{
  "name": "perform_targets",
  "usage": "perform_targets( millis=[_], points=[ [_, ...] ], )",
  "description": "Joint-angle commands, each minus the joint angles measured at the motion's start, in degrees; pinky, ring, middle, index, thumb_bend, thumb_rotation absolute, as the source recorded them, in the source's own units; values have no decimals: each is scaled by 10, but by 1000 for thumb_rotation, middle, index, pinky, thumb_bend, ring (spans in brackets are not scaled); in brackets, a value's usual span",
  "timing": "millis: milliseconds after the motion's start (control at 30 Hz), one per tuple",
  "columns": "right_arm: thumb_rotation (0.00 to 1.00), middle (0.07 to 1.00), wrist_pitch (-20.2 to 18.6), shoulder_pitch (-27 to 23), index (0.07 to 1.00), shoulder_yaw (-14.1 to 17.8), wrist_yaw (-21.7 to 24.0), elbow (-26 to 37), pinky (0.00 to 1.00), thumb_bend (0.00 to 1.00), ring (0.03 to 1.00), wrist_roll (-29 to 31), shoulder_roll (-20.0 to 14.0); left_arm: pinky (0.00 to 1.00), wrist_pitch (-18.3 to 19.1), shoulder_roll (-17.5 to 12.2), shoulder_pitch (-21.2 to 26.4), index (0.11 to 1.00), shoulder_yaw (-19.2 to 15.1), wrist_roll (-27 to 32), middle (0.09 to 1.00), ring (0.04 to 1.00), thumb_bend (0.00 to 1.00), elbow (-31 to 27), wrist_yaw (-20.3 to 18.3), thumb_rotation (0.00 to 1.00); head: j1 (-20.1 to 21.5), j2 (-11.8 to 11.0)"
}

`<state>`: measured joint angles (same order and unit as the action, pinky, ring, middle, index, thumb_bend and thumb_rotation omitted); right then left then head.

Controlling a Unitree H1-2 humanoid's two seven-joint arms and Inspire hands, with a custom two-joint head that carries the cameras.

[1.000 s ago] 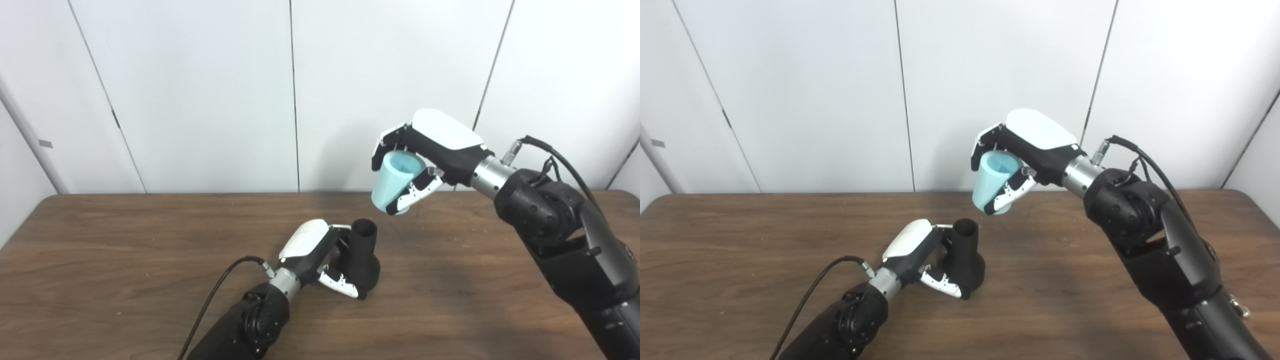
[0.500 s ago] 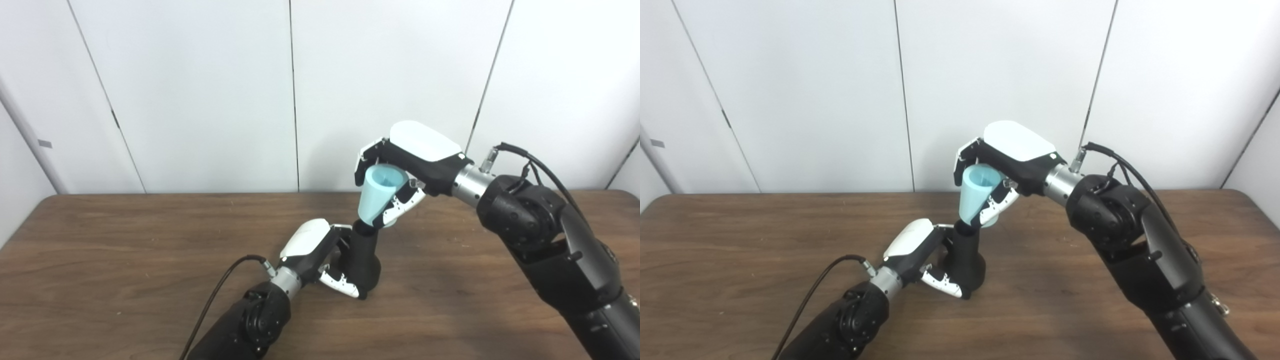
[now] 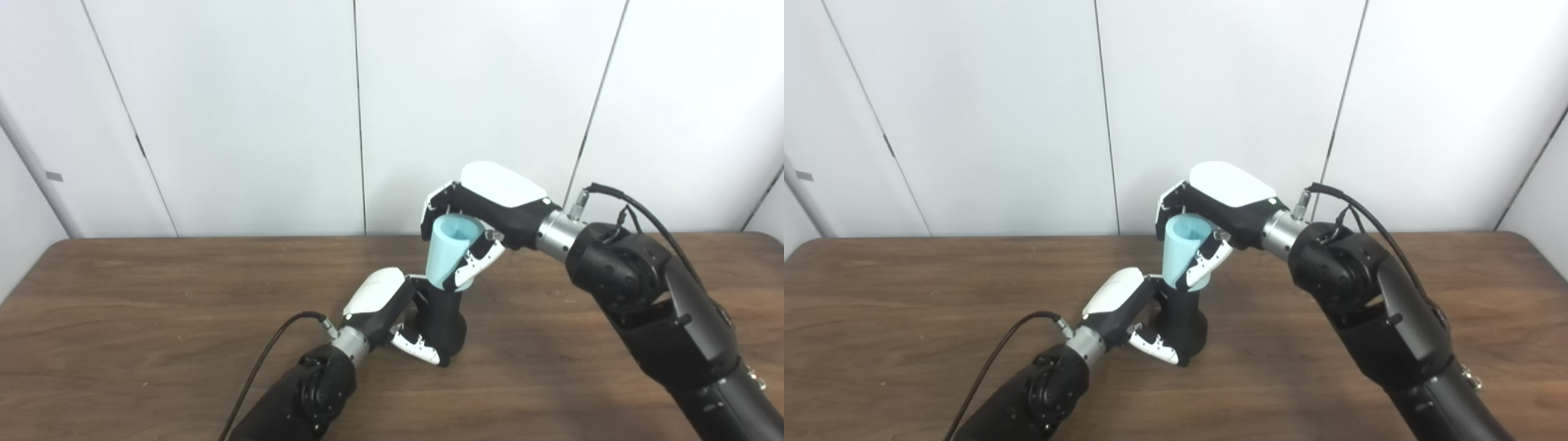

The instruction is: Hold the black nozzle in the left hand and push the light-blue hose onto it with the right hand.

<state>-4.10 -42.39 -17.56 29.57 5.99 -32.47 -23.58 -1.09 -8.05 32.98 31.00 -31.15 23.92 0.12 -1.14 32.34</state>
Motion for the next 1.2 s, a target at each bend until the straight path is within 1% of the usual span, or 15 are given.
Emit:
perform_targets(
  millis=[0, 267, 533, 567, 667, 800, 933, 1167],
  points=[
    [0, 509, 4, -15, 496, 4, -8, 17, 347, 500, 430, 0, 1, 854, 34, 4, -31, 491, 31, -21, 478, 564, 526, 29, -65, 0, -1, 2],
    [0, 508, -3, -5, 506, -4, -2, 16, 340, 499, 432, -4, 16, 853, 36, 4, -36, 491, 29, -20, 478, 564, 526, 17, -66, 0, -3, 6],
    [0, 510, 5, 7, 513, -14, 1, 7, 345, 499, 425, -6, 18, 854, 32, 5, -34, 490, 26, -16, 480, 564, 526, 25, -65, 0, -5, 11],
    [0, 509, 8, 10, 513, -16, 0, 6, 346, 499, 424, -7, 16, 855, 33, 5, -33, 490, 26, -17, 480, 564, 526, 25, -65, 0, -5, 13],
    [0, 502, 19, 18, 502, -19, -2, 2, 391, 501, 418, -7, 10, 857, 38, 5, -32, 490, 25, -16, 480, 564, 526, 24, -68, 0, -5, 15],
    [0, 502, 30, 32, 505, -18, 1, 6, 363, 501, 438, -4, -4, 858, 44, 3, -32, 490, 21, -13, 480, 564, 526, 20, -74, 0, -5, 15],
    [0, 506, 35, 44, 507, -17, 3, 9, 361, 500, 435, 4, -15, 858, 50, 2, -33, 486, 17, -10, 487, 566, 526, 14, -79, 0, -4, 20],
    [0, 512, 53, 59, 513, -15, -11, -4, 358, 499, 433, 12, -23, 846, 52, -2, -37, 484, 9, -9, 491, 570, 525, 2, -86, 0, 1, 24]
  ],
)
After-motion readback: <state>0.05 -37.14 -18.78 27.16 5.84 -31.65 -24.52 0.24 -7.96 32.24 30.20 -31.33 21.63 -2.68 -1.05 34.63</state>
